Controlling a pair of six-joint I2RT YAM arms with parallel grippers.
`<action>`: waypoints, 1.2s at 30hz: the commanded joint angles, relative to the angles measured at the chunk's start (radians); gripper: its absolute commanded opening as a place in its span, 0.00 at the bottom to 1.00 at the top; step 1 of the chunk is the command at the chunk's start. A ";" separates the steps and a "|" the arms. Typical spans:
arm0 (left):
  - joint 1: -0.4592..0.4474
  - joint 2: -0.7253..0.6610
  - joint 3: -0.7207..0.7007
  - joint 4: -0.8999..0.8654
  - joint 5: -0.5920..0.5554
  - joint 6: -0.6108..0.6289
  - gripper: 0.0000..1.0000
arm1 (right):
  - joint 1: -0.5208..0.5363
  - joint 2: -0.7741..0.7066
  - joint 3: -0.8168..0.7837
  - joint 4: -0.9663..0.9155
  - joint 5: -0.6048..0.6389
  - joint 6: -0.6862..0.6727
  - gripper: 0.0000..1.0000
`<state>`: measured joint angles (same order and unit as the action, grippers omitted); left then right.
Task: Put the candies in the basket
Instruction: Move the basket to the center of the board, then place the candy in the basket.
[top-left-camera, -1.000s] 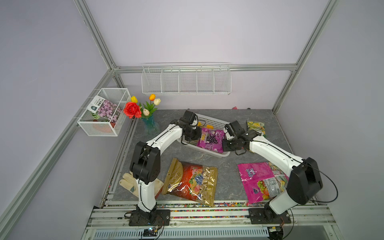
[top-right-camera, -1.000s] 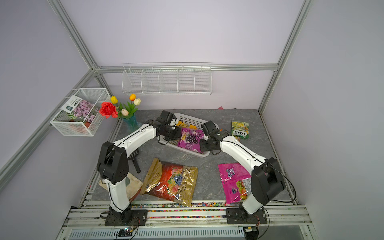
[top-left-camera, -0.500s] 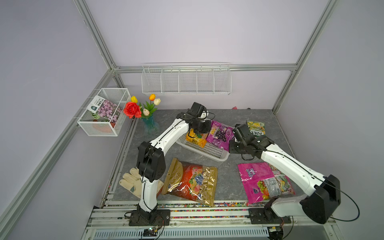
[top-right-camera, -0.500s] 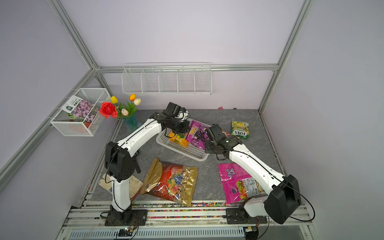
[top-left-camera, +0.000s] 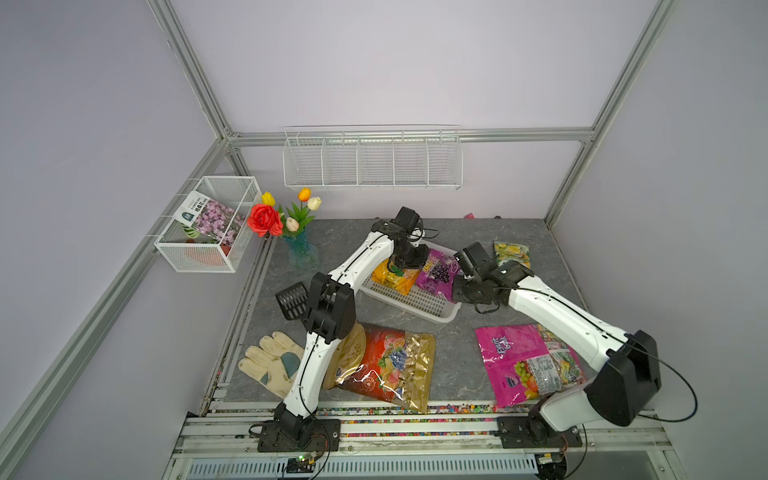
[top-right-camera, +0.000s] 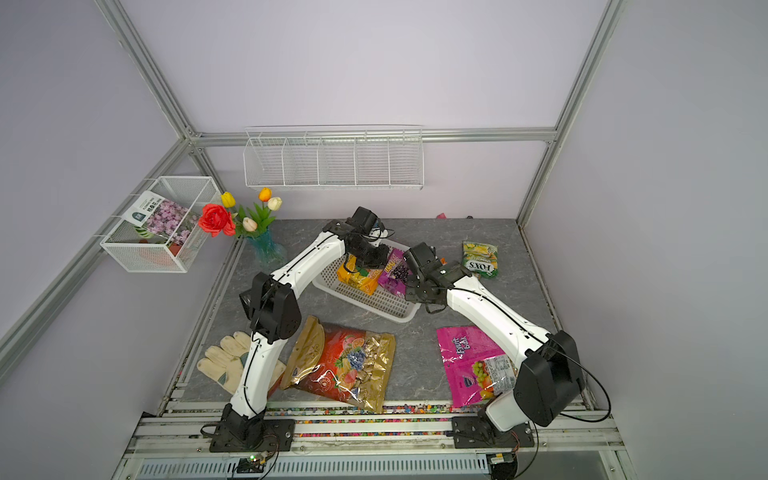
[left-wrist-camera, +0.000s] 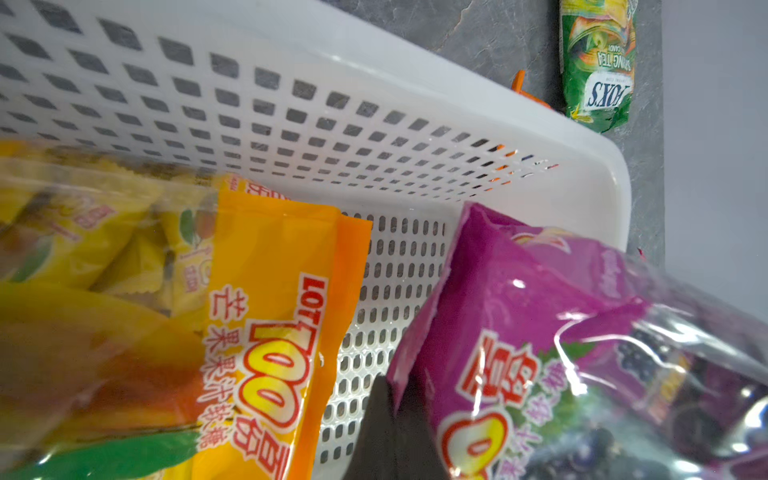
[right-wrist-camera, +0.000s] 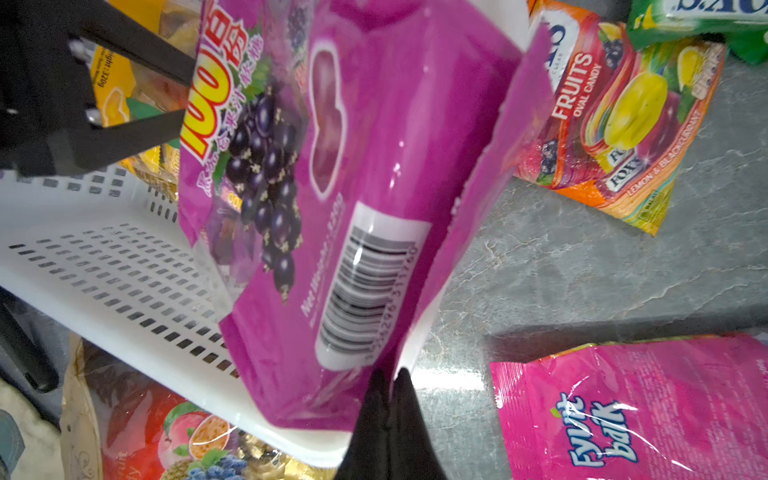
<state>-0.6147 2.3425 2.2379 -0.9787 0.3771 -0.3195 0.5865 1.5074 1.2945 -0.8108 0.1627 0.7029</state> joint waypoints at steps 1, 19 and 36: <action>0.009 0.011 0.051 -0.002 -0.027 0.033 0.00 | -0.002 0.020 0.017 0.014 -0.041 0.022 0.00; 0.033 0.075 0.067 0.035 -0.097 0.026 0.26 | -0.041 0.226 0.094 -0.039 0.100 0.027 0.09; 0.036 -0.228 -0.166 0.118 -0.186 -0.025 0.36 | -0.065 0.197 0.199 -0.225 0.144 -0.102 0.44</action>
<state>-0.5823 2.1620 2.1269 -0.8814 0.2146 -0.3271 0.5262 1.7386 1.4734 -0.9558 0.2798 0.6300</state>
